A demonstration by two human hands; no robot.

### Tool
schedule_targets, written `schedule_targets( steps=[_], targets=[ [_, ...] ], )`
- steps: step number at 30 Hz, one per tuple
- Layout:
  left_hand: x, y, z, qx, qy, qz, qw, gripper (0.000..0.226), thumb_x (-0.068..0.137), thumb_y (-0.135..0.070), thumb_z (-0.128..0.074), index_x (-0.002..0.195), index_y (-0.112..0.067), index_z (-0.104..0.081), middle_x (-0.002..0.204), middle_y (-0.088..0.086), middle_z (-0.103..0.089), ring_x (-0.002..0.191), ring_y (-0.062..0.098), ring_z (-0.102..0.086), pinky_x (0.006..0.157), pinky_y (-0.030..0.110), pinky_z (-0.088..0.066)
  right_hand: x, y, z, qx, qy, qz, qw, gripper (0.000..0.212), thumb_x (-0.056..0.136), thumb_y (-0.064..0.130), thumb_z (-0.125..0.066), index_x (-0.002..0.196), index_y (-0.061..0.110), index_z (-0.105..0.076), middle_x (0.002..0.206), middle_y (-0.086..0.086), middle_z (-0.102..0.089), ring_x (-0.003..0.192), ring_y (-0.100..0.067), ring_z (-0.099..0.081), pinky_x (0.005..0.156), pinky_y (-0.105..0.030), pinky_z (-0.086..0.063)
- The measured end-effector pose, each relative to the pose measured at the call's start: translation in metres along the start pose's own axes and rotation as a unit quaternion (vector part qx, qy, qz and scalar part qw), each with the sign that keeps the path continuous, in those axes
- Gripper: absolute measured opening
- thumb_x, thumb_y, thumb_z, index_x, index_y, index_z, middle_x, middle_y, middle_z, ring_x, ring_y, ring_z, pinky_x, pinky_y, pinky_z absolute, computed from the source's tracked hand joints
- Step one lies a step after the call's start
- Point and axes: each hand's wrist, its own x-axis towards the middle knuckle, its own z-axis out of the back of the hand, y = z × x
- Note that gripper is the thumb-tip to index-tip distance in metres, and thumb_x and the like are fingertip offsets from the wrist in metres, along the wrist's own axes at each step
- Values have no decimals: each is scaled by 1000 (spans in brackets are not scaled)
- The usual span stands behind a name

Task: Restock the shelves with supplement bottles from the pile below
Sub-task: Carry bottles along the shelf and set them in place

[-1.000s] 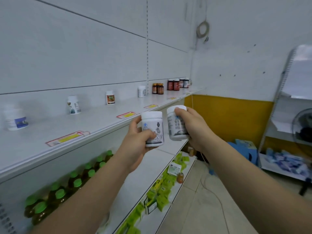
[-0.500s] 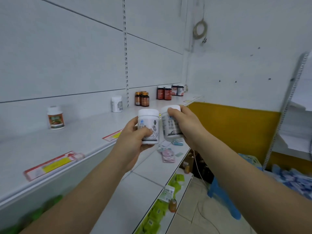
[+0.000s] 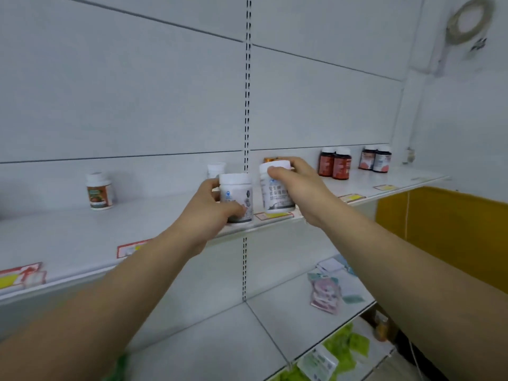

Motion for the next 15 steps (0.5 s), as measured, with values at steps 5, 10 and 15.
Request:
schedule_targets(
  steps=[5,10,15],
  targets=[
    [37,7,8,175,-42,16,984,81,73,-3,-72,134,-25,-23,109,2,-54,89,16,-58,74,27,-48,59,-24,-14,-11,57,0,998,39,82,22,-68,119,25,-54,115,-2,-58,96,-15,-61,83,-32,-51],
    [74,23,8,264,-21,16,964,86,75,-10,-74,140,-27,-20,96,-12,-49,88,14,-58,73,27,-47,107,-46,-28,-69,112,15,991,51,85,25,-67,132,21,-48,121,0,-51,102,-16,-56,79,-25,-45],
    [106,32,-1,274,-40,38,960,86,78,-12,-72,143,-28,-18,107,-6,-49,90,12,-56,76,24,-43,153,-64,-32,-118,166,31,979,57,87,22,-65,138,22,-40,117,1,-47,99,-15,-53,70,-20,-43]
  ],
)
